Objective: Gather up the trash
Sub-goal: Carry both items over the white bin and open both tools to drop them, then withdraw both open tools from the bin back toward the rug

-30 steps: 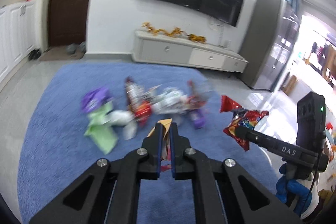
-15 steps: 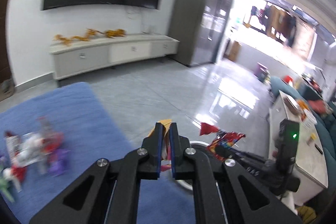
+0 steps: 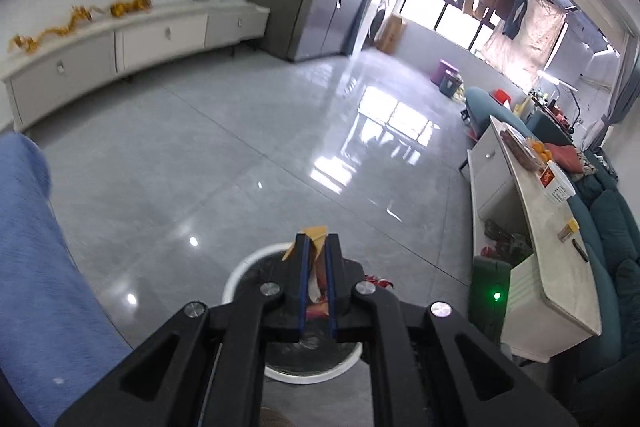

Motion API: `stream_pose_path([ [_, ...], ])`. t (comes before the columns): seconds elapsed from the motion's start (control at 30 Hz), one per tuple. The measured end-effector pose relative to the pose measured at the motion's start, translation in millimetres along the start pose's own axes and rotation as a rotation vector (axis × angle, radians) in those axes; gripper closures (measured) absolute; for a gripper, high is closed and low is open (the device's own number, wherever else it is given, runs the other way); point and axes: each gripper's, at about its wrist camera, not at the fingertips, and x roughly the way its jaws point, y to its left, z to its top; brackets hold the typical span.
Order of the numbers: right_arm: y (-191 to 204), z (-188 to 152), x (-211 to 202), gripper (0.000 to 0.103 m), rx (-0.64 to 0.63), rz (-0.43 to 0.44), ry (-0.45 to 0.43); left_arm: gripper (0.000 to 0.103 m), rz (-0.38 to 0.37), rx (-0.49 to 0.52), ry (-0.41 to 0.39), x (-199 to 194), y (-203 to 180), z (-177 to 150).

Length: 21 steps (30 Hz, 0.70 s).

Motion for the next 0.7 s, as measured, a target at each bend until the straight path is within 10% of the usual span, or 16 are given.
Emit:
stream_pose_path([
  [0.57,-17.9,-4.5,-8.2,0.051,0.043,-0.055,0.010,0.094,-0.051,-0.061,0.078,31.5,6.5,-7.9],
  [0.7,-16.4,-3.5,-25.7,0.050,0.050,-0.064,-0.023,0.038,-0.061,-0.084,0.056,23.4,5.8,-6.7],
])
